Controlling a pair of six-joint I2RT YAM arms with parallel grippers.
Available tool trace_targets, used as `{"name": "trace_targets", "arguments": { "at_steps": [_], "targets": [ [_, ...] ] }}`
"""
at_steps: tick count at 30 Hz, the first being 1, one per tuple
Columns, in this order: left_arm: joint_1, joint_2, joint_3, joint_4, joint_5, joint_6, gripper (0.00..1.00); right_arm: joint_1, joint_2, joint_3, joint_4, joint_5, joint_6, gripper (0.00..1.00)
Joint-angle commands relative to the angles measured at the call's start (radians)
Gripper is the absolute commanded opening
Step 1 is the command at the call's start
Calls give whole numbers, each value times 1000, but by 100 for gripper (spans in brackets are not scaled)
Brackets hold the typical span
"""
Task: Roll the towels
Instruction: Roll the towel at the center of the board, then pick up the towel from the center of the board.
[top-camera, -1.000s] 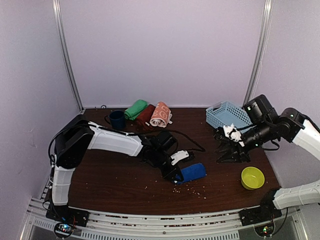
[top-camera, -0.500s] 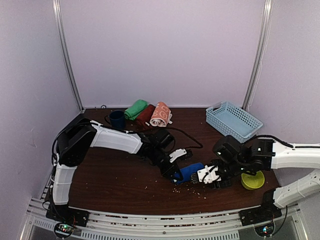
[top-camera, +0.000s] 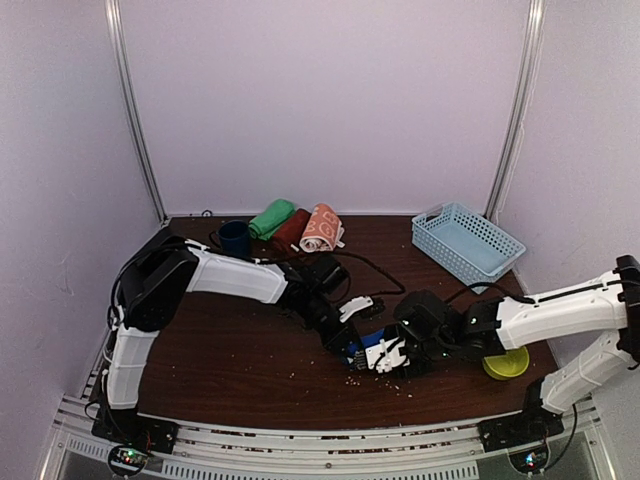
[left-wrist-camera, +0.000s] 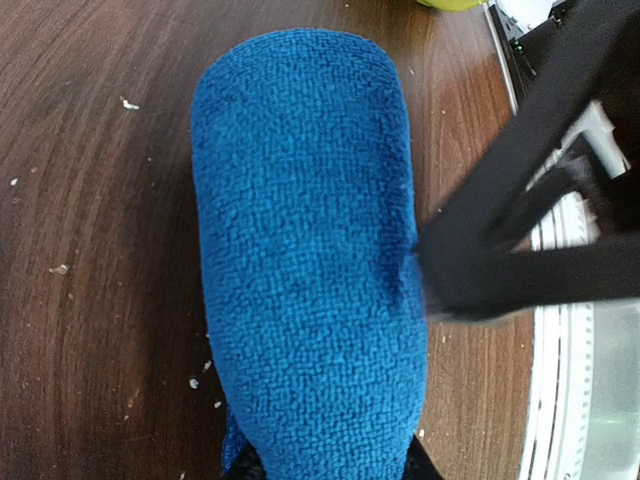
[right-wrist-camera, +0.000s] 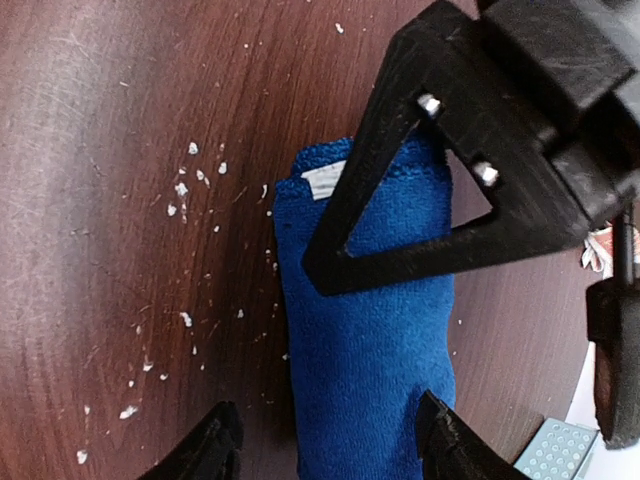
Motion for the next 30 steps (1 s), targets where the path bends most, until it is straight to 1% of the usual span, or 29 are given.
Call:
{"name": "trace_targets", "arguments": {
  "at_steps": [1, 7, 10, 12, 15, 18, 19, 21, 22, 24, 26, 28, 30],
  "targets": [
    [-11, 116, -51, -171, -67, 10, 23, 7, 90, 8, 98, 48, -24, 62],
    [-6, 120, -47, -172, -63, 21, 23, 9, 214, 21, 149, 87, -42, 64],
    [0, 131, -32, -191, -60, 38, 23, 8, 254, 21, 178, 117, -51, 63],
    [7, 137, -25, -202, -51, 48, 25, 8, 277, 21, 188, 129, -60, 61],
    [23, 137, -18, -209, -31, 58, 28, 8, 319, 27, 190, 131, -65, 56],
    [42, 111, -24, -214, -40, 64, 34, 9, 362, 37, 185, 129, -73, 49],
    [47, 98, -31, -213, -62, 59, 38, 7, 376, 42, 179, 129, -75, 47],
    [55, 59, -57, -207, -172, 16, 49, 3, 409, 55, 165, 117, -78, 45],
    [60, 34, -76, -202, -213, 7, 52, -1, 424, 65, 149, 102, -78, 43],
    [74, -37, -130, -165, -274, -13, 55, -5, 451, 87, 111, 73, -72, 40],
    [104, -117, -189, -120, -301, -46, 58, -12, 478, 114, 68, 38, -63, 39],
    [144, -209, -243, -82, -313, -77, 59, -19, 505, 138, 23, 7, -58, 37],
    [170, -289, -290, -55, -356, -98, 59, -27, 527, 164, -15, -14, -54, 34]
  ]
}}
